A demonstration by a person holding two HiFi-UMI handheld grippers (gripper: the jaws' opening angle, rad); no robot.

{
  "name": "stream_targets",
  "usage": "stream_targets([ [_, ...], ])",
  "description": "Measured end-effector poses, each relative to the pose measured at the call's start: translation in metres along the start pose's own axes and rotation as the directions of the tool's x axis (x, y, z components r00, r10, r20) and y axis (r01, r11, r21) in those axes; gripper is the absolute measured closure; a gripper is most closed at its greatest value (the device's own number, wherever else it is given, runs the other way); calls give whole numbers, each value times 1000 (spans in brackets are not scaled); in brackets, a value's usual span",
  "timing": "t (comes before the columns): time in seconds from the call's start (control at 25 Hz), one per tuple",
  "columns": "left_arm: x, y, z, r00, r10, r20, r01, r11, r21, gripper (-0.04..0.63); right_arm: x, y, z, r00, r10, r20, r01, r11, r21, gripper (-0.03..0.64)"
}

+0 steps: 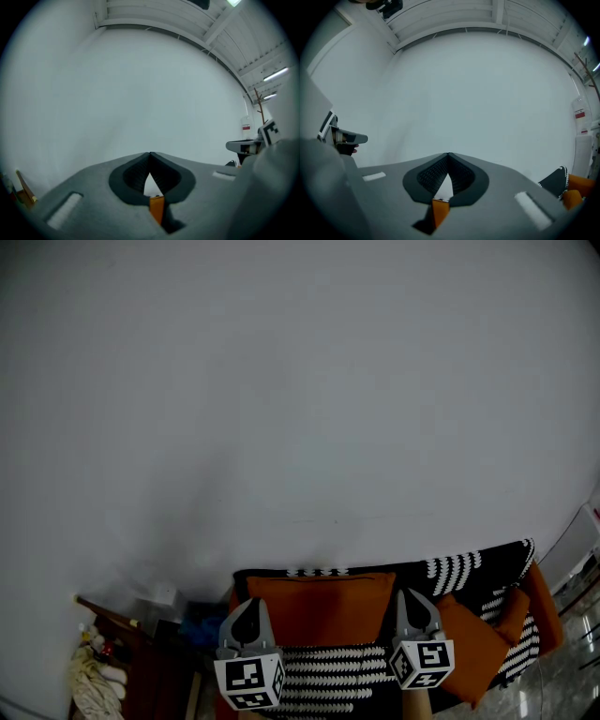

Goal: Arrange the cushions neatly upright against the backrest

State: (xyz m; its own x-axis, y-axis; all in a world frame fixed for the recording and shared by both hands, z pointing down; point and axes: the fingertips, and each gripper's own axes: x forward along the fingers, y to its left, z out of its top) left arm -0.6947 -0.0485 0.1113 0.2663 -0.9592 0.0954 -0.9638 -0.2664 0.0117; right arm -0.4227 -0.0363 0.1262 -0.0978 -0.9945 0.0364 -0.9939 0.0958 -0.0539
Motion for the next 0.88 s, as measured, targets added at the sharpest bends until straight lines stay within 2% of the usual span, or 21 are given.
stream_targets([
  [0.6, 2, 15, 2, 1000, 19, 11, -19, 1000, -1, 592, 4, 3, -2, 1000, -18, 2, 18, 1000, 15, 607],
  [0.72, 4, 14, 2, 1000, 9, 9, -9, 1000, 4, 592, 3, 2, -3, 1000, -27, 3, 27, 1000, 12, 607],
  [0.88, 14, 1, 0, 999, -45, 2, 45, 999, 18, 591, -3, -8, -3, 998, -60, 3, 60, 998, 3, 607],
])
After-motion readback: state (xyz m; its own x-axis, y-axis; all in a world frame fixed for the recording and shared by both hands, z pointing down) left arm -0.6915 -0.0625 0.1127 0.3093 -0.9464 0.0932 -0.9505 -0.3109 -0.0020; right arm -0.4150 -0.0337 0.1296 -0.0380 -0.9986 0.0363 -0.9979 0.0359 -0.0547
